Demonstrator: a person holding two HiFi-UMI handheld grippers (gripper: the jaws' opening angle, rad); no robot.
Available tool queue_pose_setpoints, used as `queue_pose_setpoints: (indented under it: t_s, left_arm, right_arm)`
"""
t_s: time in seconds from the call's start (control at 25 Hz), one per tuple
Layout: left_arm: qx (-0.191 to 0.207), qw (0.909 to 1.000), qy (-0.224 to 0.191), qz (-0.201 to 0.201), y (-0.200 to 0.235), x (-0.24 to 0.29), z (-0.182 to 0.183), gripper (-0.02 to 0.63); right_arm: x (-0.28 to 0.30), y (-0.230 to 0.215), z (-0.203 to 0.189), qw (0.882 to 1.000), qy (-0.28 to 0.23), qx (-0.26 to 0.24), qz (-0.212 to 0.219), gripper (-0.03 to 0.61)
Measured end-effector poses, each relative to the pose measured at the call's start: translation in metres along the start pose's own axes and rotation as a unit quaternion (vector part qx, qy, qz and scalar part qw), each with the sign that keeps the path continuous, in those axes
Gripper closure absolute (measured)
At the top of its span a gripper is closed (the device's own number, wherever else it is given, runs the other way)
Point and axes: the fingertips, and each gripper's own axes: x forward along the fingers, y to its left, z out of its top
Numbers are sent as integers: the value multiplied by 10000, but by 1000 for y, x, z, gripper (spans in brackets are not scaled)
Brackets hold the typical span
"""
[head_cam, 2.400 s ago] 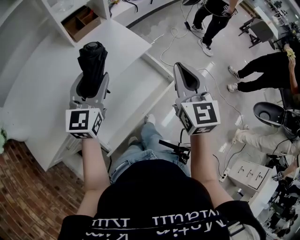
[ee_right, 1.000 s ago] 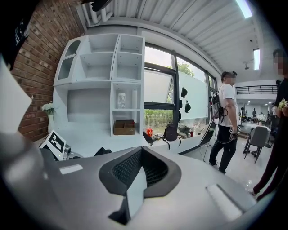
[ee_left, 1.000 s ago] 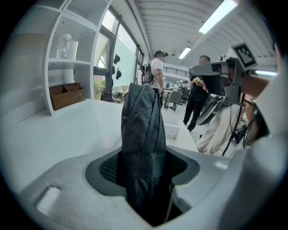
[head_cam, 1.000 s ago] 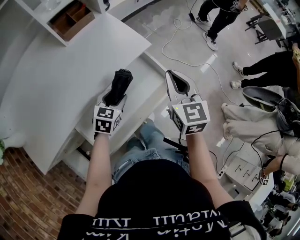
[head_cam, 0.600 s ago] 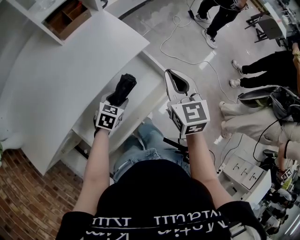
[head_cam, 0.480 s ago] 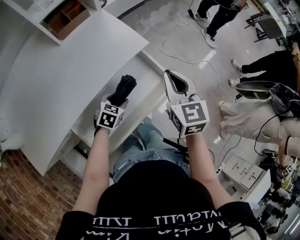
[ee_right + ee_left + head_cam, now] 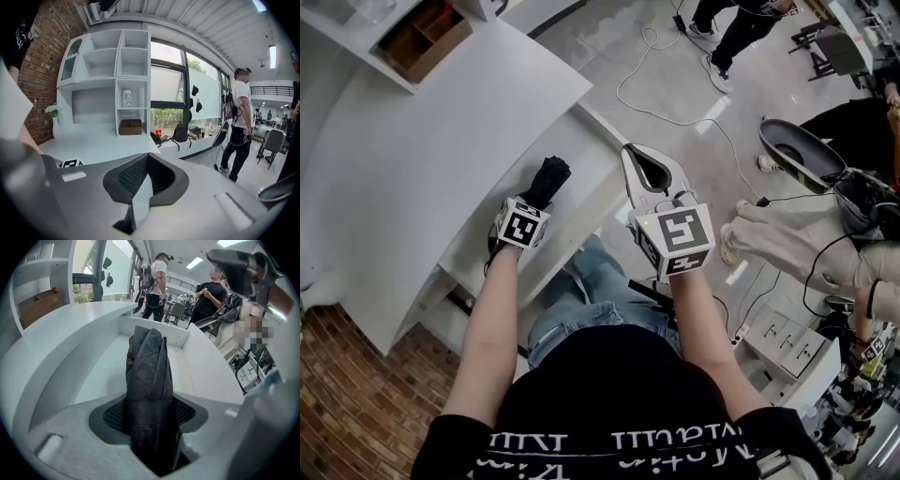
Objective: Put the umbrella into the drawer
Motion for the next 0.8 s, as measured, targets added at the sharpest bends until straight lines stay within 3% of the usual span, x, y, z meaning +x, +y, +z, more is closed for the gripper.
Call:
queue_pose_setpoints:
  t_s: [0.2, 0.4, 0.8]
  left_arm:
    - [-119, 9994, 322, 21, 5, 12, -10, 365]
    - [3, 9984, 562, 31, 8, 25, -16, 362]
    - [29, 9982, 589, 55, 7, 30, -15, 359]
  right_arm:
    - [5, 3, -5, 9999, 81, 11, 84, 569]
    - [9, 7, -6, 9998, 116, -11, 162, 569]
    - [11, 13, -13, 9995, 209, -23, 240, 569]
